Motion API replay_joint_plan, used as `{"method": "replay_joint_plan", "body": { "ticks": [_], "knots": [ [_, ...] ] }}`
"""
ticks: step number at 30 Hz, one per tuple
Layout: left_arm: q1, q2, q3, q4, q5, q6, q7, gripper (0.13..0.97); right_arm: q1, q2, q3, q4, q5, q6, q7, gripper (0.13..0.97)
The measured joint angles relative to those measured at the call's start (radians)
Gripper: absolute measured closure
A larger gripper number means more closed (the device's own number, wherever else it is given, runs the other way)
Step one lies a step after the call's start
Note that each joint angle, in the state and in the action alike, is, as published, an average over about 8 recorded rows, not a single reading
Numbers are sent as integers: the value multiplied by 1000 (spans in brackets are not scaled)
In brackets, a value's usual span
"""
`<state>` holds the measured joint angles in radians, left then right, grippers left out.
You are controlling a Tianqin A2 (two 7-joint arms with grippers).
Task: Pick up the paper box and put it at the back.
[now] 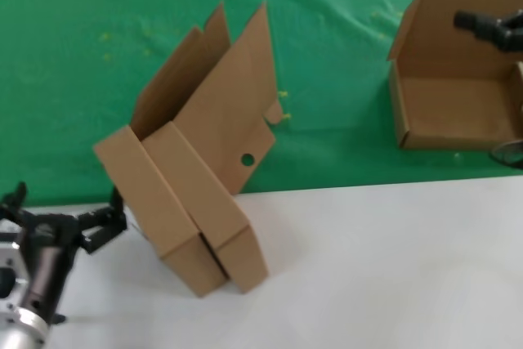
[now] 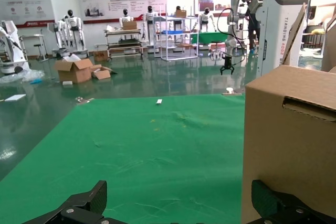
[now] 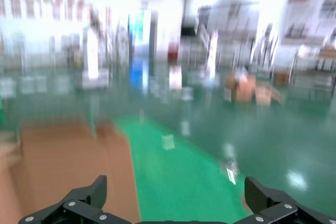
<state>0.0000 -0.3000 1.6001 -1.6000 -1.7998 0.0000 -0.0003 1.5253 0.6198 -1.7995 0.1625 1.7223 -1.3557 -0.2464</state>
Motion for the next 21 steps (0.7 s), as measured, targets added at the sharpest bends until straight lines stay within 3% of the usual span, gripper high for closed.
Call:
{"method": "replay_joint_plan", "body": {
  "ticks": [7, 14, 17, 21],
  "knots": [
    [0, 0, 0, 0, 0, 0, 0, 132, -309, -40, 309, 252, 303, -17, 65, 184],
    [0, 0, 0, 0, 0, 0, 0, 132, -631, -293, 608, 553, 501, 136, 7, 138],
    [0, 0, 0, 0, 0, 0, 0, 132, -762, -416, 672, 686, 542, 202, -18, 134],
    [0, 0, 0, 0, 0, 0, 0, 132, -911, -530, 666, 849, 609, 306, -44, 129]
  ]
}}
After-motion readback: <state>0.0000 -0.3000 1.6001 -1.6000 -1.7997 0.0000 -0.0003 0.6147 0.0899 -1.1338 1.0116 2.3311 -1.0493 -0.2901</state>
